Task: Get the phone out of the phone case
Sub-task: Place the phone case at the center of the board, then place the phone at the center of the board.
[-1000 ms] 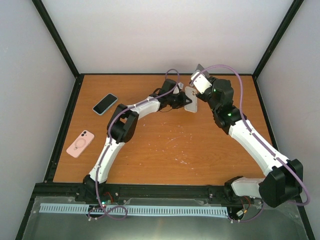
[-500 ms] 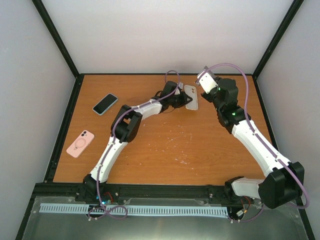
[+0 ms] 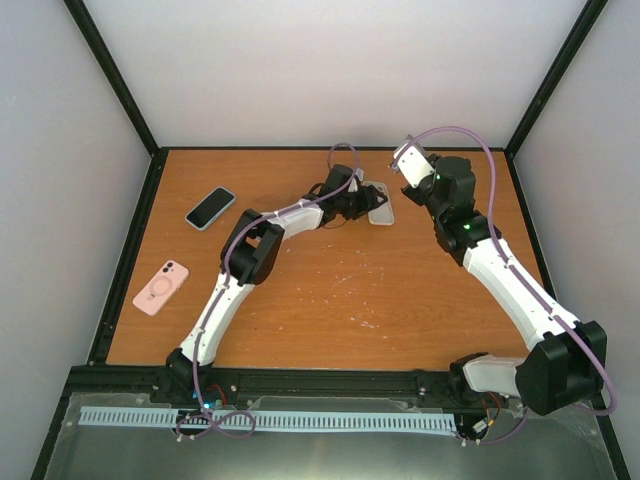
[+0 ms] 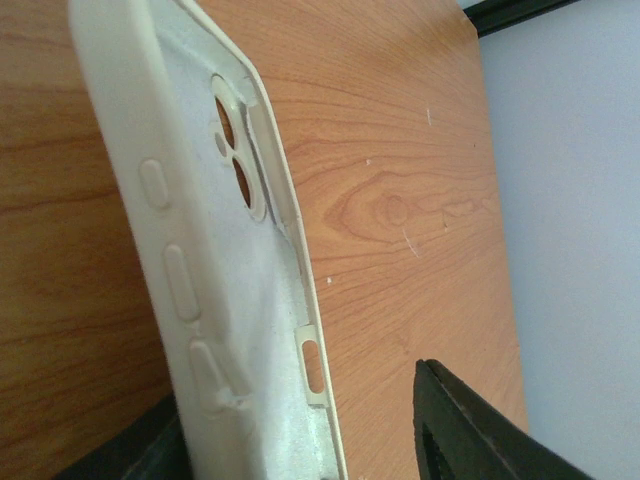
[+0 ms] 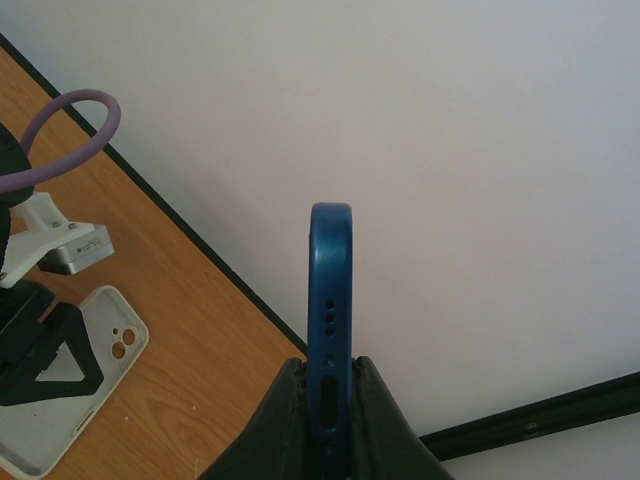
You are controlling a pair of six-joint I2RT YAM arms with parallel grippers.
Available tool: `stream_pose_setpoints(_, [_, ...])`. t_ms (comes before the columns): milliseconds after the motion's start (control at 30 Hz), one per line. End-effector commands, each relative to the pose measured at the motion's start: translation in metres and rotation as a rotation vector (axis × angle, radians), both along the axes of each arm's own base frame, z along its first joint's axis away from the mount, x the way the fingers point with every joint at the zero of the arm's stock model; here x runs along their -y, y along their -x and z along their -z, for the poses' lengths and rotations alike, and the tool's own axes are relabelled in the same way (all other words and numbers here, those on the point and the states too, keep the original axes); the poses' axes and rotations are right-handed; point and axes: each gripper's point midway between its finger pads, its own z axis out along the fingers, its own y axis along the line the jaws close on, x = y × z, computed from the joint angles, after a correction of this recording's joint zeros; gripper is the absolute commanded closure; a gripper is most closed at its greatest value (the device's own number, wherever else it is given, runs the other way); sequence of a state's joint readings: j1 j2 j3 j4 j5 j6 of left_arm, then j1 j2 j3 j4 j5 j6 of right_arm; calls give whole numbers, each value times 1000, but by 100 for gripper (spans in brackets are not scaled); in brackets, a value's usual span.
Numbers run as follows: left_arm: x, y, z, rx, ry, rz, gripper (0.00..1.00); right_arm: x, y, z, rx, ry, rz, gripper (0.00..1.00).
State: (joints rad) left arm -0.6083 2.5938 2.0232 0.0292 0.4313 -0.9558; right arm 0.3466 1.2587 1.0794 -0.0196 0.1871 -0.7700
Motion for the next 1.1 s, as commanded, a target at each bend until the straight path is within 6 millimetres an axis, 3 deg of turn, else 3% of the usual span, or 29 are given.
stream_pose_setpoints(0, [-22, -9, -40, 24, -7, -54, 28, -1, -4, -23, 75, -13, -12, 97])
stream_pose_setpoints(33, [-27, -10, -41, 23, -15, -61, 21, -1, -5, -21, 74, -7, -11, 97])
stream_pose_setpoints(67, [-32, -10, -44, 20, -21, -67, 7, 1, -7, -20, 75, 0, 0, 97])
stream_pose_setpoints(100, [-35, -9, -47, 18, -23, -72, 1, 2, -8, -20, 80, 7, 9, 97])
stream_pose_setpoints(233, [-53, -3, -56, 8, -27, -80, 0, 1, -12, -16, 93, 31, 9, 97])
stream_pose_setpoints(400, [-85, -6, -86, 45, -1, -88, 0, -6, -13, -15, 135, 74, -29, 97])
stream_pose_setpoints(667, [-161, -8, -161, 212, 111, -10, 0, -37, 2, -16, 332, 275, -138, 97])
stream_pose_setpoints(767, [-181, 2, -193, 269, 169, 47, 0, -54, 12, -16, 422, 364, -171, 97])
stream_pose_setpoints(900, [-189, 23, -228, 292, 272, 155, 0, -78, 25, -9, 506, 448, -213, 97])
stream_pose_setpoints(1067, [-186, 52, -247, 233, 400, 261, 3, -101, 34, -5, 566, 519, -252, 97])
